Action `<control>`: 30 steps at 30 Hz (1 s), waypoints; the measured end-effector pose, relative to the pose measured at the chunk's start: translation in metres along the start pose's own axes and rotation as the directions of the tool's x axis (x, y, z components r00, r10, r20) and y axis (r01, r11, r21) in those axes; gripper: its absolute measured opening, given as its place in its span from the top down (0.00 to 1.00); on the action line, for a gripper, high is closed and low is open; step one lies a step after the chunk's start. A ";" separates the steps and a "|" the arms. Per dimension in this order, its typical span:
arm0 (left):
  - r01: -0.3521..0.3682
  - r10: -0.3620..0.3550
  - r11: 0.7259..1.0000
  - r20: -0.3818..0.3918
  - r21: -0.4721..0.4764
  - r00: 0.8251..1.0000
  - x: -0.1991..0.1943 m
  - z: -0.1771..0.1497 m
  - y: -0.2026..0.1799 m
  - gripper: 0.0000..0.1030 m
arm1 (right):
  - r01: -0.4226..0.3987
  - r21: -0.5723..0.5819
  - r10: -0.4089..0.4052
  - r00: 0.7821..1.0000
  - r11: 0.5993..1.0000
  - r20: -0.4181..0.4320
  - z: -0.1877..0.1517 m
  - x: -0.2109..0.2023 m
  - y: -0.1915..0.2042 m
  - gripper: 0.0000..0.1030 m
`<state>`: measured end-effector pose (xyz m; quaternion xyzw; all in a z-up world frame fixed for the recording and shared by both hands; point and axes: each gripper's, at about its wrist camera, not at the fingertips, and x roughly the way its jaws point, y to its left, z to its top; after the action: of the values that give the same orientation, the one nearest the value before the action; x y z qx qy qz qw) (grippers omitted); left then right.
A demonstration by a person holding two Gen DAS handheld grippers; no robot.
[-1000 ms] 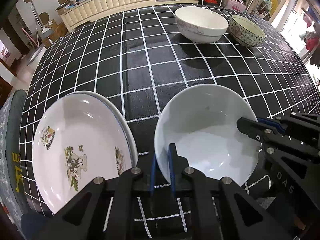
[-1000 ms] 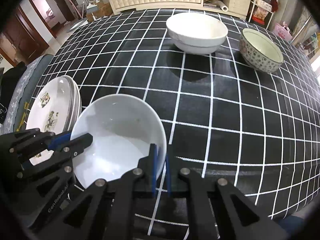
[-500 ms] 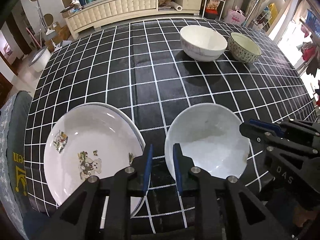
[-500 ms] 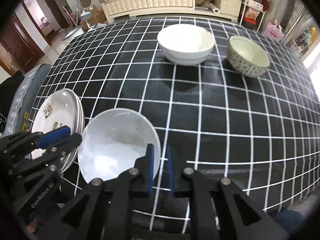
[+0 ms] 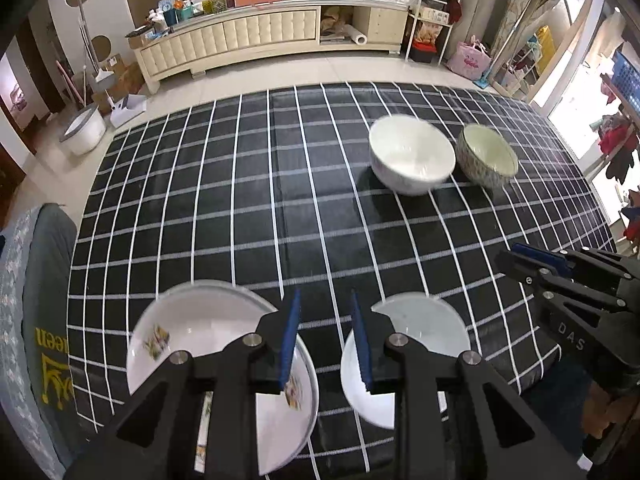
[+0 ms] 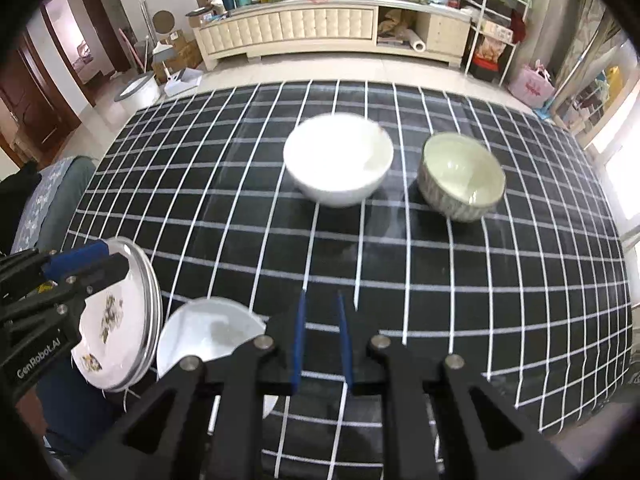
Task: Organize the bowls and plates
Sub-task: 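Lower the red-logo bowl onto the table and open both tools, then move both tools to the plain white bowl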
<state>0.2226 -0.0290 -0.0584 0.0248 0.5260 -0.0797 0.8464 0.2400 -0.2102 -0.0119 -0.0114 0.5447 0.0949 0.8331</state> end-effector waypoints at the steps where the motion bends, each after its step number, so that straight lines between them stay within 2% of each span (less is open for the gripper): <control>1: -0.003 0.003 1.000 0.004 0.003 1.000 0.000 0.007 -0.001 0.77 | -0.001 -0.001 0.001 1.000 1.000 0.002 0.004 0.000 -0.001 0.81; 11: -0.031 0.030 0.999 0.043 0.029 0.999 0.000 0.067 -0.002 0.77 | 0.000 -0.007 0.000 0.999 1.000 0.038 0.060 0.001 -0.008 0.81; 16: -0.013 0.012 1.000 0.068 0.019 0.998 0.003 0.095 0.001 0.77 | -0.009 0.028 0.008 0.999 1.000 0.049 0.079 0.008 -0.019 0.81; 21: -0.032 0.029 0.998 0.068 0.057 0.997 0.015 0.118 -0.006 0.77 | -0.008 0.034 0.007 0.999 0.999 0.039 0.091 0.020 -0.029 0.81; 24: -0.083 0.076 0.994 0.090 0.076 0.993 0.025 0.129 -0.013 0.77 | -0.006 0.045 0.004 1.000 0.999 0.029 0.098 0.030 -0.037 0.81; 28: -0.027 0.023 0.995 0.043 0.092 0.999 0.045 0.139 -0.022 0.77 | 0.001 0.052 -0.002 1.000 0.999 0.012 0.103 0.043 -0.047 0.81; 30: -0.030 0.028 0.994 0.028 0.102 0.999 0.056 0.145 -0.027 0.77 | -0.003 0.054 0.003 1.000 0.999 0.003 0.106 0.050 -0.051 0.81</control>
<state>0.3712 -0.0795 -0.0433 0.0747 0.5095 -0.0947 0.8520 0.3637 -0.2401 -0.0184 0.0119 0.5457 0.0814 0.8339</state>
